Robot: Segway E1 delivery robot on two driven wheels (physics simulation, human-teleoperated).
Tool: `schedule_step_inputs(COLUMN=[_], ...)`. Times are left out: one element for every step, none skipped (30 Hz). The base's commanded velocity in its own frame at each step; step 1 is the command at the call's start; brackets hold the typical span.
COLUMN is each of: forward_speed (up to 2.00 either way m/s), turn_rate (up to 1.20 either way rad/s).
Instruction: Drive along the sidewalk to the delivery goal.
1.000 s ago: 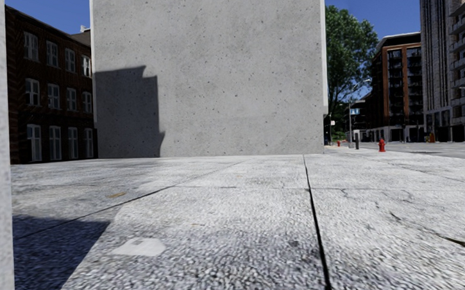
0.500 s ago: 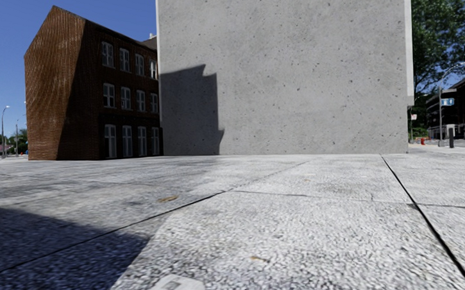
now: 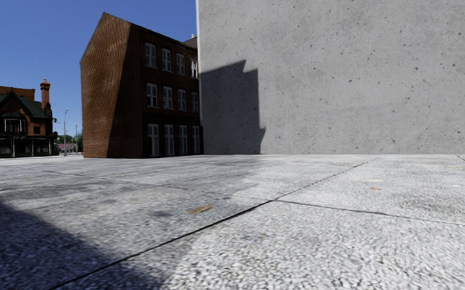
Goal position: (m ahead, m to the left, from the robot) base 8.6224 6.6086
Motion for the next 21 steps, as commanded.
schedule_step_inputs(forward_speed=[1.58, 1.58, 1.58, 1.58, 1.58, 1.58, 1.58, 1.58, 1.58, 1.58, 1.58, 1.58, 1.58, 1.58, 1.58, 1.58, 1.58, 1.58, 1.58, 1.58, 1.58], turn_rate=[0.44, 0.44, 0.44, 0.44, 0.44, 0.44, 0.44, 0.44, 0.44, 0.45, 0.46, 0.46, 0.47, 0.49, 0.52, 0.52, 0.56, 0.58, 0.58, 0.59, 0.59])
